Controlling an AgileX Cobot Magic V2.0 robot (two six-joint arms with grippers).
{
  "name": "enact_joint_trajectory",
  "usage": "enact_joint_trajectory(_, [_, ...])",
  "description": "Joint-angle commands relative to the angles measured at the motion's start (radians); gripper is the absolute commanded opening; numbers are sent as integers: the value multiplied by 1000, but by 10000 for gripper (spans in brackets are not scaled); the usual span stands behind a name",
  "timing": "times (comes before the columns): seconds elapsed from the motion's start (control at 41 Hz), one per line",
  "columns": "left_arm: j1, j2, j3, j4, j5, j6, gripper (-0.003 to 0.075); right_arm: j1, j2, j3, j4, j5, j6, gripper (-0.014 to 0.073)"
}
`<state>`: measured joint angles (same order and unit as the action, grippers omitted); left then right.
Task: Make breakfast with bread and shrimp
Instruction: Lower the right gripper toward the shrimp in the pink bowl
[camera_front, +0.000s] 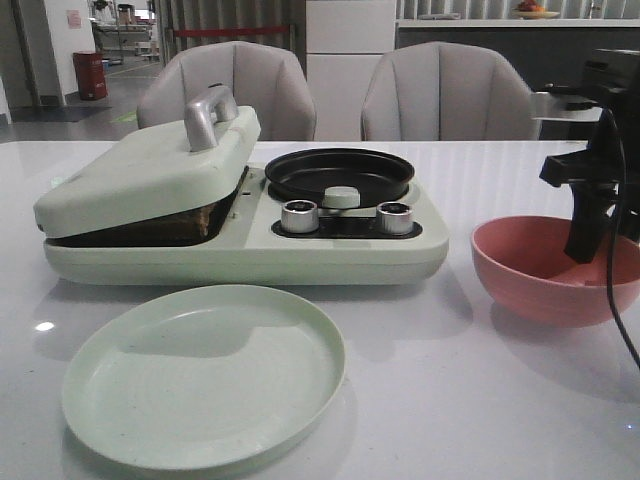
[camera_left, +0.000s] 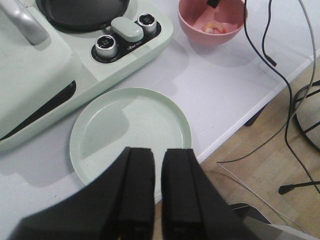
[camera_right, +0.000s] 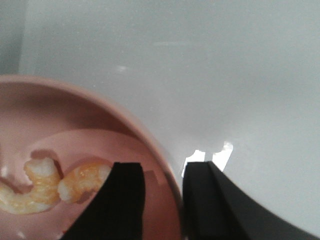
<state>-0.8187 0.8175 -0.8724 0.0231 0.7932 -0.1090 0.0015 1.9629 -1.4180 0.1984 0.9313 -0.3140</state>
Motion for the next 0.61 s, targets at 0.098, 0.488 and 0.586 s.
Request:
enact_joint_trajectory(0.098, [-9,-4,-29,-13,-80,-10,167,-10,-51,-31,19,-10,-19,210])
enact_joint_trajectory(0.488, [-9,-4,-29,-23,-80,-10,167,-3,-102,-32,18,-17,-21,16])
enact_joint_trajectory(0.586, [-9,-4,-29,-23,-80,-10,167,17,-160,-47,14,-22,-37,16])
